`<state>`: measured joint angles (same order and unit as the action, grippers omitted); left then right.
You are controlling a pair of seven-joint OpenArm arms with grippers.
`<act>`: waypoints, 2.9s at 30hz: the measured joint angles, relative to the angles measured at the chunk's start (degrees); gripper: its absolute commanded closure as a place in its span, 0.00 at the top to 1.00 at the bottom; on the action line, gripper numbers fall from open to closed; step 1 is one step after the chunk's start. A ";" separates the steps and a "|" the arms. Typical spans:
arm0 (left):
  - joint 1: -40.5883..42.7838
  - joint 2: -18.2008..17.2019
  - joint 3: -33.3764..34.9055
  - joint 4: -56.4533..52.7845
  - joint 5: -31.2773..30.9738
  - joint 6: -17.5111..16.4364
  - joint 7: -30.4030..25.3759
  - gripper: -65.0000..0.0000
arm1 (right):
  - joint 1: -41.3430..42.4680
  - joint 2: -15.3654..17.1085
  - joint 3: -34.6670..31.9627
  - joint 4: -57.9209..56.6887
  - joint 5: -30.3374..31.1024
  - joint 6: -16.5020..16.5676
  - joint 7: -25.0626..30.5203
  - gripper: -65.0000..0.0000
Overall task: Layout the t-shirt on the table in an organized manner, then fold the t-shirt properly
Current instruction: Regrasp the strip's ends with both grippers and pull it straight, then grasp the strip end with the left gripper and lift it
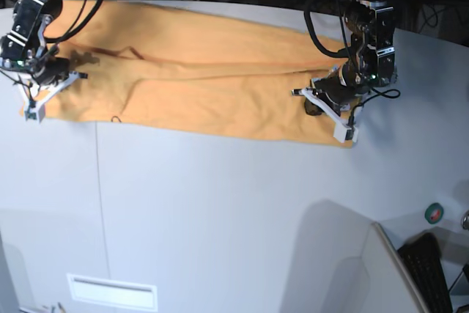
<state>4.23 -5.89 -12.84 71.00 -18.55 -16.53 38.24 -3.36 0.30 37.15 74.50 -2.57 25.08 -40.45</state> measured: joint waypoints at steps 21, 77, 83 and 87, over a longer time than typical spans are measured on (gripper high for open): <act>-3.96 -1.66 -5.90 5.25 2.34 1.55 4.04 0.00 | 5.73 1.77 -0.42 -2.73 -0.55 -6.58 0.98 0.00; -0.13 -11.47 -20.06 -6.67 -8.46 -10.82 1.31 0.00 | -8.00 -4.57 -0.37 22.25 -0.09 -0.63 1.36 0.00; 5.16 -11.32 -19.47 8.70 -9.11 -10.91 0.57 0.00 | -7.93 -4.57 -0.35 22.29 -0.09 -0.63 1.40 0.00; 10.78 -9.60 -15.52 19.30 -6.19 -9.97 0.87 0.00 | -7.98 -4.72 -0.39 22.29 -0.07 -0.63 1.42 0.00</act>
<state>15.00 -15.49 -28.36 90.30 -24.73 -26.50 39.11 -11.33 -4.43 36.75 96.79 -2.63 24.45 -39.03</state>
